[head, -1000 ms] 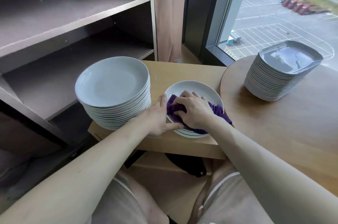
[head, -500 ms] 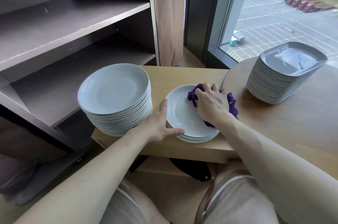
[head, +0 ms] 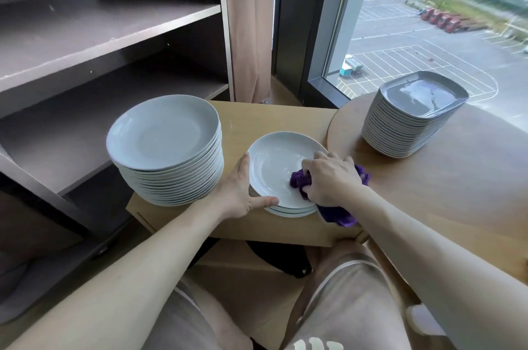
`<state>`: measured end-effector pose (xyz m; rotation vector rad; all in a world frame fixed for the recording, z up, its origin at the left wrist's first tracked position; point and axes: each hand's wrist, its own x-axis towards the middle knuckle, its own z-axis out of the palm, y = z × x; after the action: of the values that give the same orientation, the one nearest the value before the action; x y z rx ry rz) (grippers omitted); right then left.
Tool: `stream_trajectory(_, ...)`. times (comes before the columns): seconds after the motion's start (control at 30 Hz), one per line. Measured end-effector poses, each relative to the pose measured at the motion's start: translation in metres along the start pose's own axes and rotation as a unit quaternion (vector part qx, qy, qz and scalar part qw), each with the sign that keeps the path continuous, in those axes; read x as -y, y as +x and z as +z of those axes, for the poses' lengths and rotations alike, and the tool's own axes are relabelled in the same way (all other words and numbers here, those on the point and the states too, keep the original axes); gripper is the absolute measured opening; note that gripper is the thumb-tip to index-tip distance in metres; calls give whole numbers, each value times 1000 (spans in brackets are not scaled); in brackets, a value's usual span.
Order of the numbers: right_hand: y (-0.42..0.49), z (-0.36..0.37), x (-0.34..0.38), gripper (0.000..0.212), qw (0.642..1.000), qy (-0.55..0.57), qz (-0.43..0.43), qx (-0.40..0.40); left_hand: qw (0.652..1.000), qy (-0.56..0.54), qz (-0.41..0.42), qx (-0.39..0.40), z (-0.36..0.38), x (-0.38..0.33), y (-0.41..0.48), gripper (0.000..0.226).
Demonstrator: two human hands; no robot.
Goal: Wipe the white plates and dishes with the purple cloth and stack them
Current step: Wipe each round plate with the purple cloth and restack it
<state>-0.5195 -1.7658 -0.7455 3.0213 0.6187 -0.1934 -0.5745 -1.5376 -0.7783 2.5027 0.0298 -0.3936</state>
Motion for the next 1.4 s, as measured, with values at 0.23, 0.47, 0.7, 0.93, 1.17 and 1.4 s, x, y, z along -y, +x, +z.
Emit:
stream_trajectory(0.23, 0, 3, 20, 23, 996, 68, -60, 17, 985, 172, -24, -4, -5, -10, -2, 136)
stream_trajectory(0.47, 11, 10, 38, 17, 984, 151, -98, 0, 948, 319, -8, -2, -9, -14, 3, 136)
stream_trajectory(0.7, 41, 21, 50, 29, 977, 184, -92, -60, 928, 373, 7, -17, -10, -15, 3, 137)
stream_trajectory(0.93, 73, 24, 57, 29, 985, 114, -23, -124, 936, 352, 1, -14, -9, -12, 3, 139)
stream_trajectory(1.17, 72, 20, 34, 29, 988, 98, 34, -119, 950, 310, -28, 29, -15, -18, -2, 136)
stream_trajectory(1.4, 45, 14, -5, 38, 992, -89, -15, -86, 948, 311, -51, 47, -16, -22, -1, 135)
